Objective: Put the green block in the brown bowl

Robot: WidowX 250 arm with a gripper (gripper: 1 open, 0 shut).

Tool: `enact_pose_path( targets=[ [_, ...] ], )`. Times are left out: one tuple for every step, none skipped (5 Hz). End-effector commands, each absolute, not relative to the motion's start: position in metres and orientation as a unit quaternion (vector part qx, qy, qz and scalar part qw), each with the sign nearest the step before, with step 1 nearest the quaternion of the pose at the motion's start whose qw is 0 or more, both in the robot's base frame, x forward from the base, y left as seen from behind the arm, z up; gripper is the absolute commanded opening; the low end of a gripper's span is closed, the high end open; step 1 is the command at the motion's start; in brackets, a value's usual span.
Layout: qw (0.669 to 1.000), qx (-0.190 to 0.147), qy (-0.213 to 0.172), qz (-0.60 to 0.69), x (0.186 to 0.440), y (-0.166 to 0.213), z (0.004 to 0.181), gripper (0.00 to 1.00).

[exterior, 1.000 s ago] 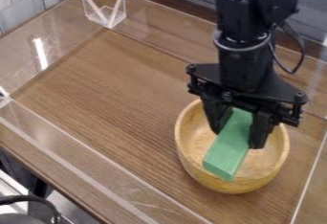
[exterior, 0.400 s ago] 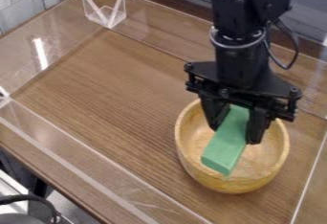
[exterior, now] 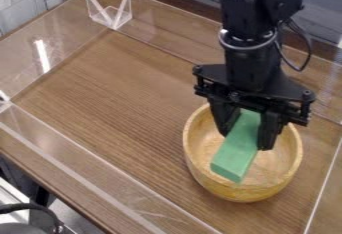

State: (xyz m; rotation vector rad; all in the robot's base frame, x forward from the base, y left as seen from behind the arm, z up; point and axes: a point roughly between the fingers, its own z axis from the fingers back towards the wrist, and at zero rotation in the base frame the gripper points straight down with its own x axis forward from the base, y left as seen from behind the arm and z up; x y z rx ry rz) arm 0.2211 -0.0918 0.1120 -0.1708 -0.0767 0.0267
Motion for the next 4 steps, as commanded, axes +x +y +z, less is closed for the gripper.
enact_pose_path(
  targets=[
    [0.994, -0.095, -0.058, 0.017, 0.2288, -0.0923, 0.1224, 0.0],
    [0.994, -0.096, -0.057, 0.018, 0.2285, -0.0916, 0.1215, 0.0],
    [0.993, -0.098, -0.055, 0.02, 0.228, -0.0911, 0.1208, 0.0],
    [0.993, -0.099, -0.054, 0.021, 0.2276, -0.0908, 0.1199, 0.0]
  ],
)
